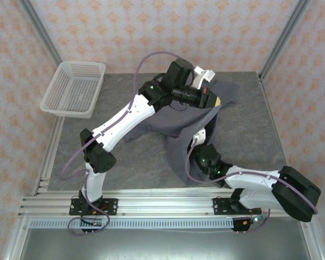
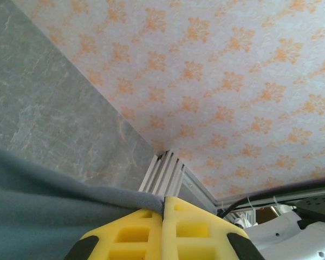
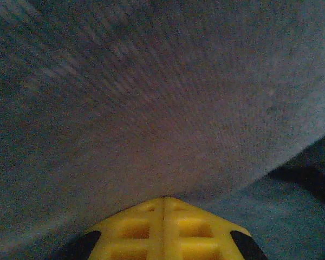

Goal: Fold the inside-out t-shirt

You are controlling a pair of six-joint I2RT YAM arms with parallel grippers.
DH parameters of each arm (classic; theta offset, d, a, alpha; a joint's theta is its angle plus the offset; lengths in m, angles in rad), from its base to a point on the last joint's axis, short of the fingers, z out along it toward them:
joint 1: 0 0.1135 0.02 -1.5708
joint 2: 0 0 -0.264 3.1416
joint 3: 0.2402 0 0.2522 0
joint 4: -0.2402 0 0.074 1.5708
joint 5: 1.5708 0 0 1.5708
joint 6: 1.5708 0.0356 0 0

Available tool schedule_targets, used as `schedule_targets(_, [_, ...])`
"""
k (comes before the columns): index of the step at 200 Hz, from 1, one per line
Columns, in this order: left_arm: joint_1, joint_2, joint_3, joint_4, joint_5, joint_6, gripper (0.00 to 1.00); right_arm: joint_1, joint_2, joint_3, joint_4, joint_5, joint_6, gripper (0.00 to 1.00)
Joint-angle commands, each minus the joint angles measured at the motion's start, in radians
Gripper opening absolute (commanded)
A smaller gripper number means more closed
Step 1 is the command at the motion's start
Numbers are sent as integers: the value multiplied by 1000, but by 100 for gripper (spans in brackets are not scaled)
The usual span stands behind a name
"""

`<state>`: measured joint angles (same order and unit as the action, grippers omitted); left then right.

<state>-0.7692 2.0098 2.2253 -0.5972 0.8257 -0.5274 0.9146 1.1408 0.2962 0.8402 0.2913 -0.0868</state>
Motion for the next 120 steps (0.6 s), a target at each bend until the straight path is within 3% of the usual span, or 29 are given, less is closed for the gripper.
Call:
schedule_targets(1, [8,-19,31,-49,-6,-13,0,13,37,35,-96,-79,19,0])
schedule_targets(20, [8,-34,15,-13,72,-13,0,-15,108,41,-64,-139,76,0])
schedule_targets(39, [7,-65,2,22,146,14,0,-215,116,93,-195,-280,221,0])
schedule_targets(52, [7,-93,2,11,145,39,0,-328,129,140,-260,-349,214,0])
schedule_targets(87, [11,-138,81,-130,74,134,0,-557,180,180,-209,-484,221,0])
schedule_targets(110, [34,-143,117,-205,45,177,0,-592,191,245,-331,-586,130,0])
schedule_targets(120, [44,-152,109,-184,53,158,0,-592,201,268,-360,-558,154,0])
